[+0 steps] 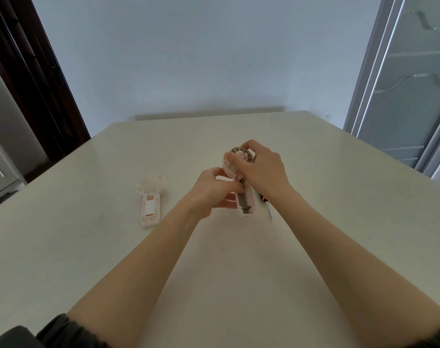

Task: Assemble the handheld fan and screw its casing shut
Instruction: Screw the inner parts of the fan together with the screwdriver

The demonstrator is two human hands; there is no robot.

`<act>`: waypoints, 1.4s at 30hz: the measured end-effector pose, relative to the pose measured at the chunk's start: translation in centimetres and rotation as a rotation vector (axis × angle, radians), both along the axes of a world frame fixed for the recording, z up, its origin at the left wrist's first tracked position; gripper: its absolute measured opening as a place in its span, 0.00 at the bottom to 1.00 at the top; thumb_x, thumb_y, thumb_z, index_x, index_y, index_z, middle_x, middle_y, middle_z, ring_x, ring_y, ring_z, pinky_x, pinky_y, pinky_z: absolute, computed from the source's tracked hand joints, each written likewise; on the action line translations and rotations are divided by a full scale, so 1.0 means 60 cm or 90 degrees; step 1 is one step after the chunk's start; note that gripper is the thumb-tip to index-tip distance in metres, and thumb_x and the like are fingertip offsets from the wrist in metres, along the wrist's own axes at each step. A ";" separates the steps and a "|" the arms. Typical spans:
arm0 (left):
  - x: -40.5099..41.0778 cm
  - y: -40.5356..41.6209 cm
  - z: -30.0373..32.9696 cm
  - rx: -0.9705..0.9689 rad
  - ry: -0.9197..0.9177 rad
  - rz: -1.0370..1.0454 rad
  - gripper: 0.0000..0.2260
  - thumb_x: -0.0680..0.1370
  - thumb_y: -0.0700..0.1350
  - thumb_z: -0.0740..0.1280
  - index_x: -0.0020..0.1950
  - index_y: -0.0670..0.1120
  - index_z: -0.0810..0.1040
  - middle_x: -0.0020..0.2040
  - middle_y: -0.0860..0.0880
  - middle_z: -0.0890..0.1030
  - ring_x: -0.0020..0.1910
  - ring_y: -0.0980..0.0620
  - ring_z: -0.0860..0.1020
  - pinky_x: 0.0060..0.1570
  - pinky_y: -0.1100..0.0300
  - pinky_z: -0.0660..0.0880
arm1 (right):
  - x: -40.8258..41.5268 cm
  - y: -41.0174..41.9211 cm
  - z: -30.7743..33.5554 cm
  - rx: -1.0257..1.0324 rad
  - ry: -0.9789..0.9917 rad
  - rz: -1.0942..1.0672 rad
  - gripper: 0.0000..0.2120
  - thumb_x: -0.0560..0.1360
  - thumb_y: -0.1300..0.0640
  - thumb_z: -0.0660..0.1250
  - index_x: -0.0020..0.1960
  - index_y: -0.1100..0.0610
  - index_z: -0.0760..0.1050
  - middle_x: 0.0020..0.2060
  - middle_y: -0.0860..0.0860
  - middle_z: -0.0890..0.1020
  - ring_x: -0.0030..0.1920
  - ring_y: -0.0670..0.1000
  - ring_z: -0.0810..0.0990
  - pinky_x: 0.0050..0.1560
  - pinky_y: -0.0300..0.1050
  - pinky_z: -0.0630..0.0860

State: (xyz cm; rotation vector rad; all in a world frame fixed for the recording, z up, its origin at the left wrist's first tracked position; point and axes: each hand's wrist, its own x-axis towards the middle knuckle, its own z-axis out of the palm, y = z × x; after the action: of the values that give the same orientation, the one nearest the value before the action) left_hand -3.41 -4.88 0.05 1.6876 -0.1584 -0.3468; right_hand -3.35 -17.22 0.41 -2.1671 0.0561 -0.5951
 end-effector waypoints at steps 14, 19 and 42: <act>0.026 0.022 -0.011 -0.015 0.039 -0.014 0.13 0.74 0.35 0.69 0.57 0.40 0.77 0.47 0.44 0.83 0.39 0.48 0.83 0.37 0.60 0.81 | -0.003 -0.001 -0.004 0.059 0.028 0.059 0.22 0.77 0.39 0.58 0.67 0.47 0.70 0.47 0.50 0.78 0.47 0.48 0.76 0.50 0.43 0.71; 0.045 0.040 -0.017 -0.106 0.102 0.076 0.07 0.75 0.32 0.67 0.50 0.41 0.77 0.45 0.45 0.81 0.39 0.49 0.81 0.31 0.61 0.80 | 0.004 -0.016 -0.010 -0.002 0.105 -0.028 0.09 0.74 0.55 0.65 0.50 0.59 0.76 0.44 0.52 0.78 0.40 0.48 0.74 0.37 0.40 0.69; 0.066 0.065 -0.044 -0.119 0.107 0.195 0.07 0.73 0.29 0.67 0.42 0.40 0.76 0.40 0.44 0.80 0.36 0.49 0.80 0.27 0.60 0.79 | 0.015 -0.006 -0.021 0.226 0.123 0.016 0.20 0.76 0.67 0.62 0.67 0.60 0.66 0.44 0.55 0.77 0.33 0.51 0.79 0.43 0.46 0.81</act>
State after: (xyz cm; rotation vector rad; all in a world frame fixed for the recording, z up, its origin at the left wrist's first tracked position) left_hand 0.57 -1.00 -2.57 1.4628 0.1865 -0.2336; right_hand -2.45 -17.61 -0.84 -1.8687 0.2213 -0.3293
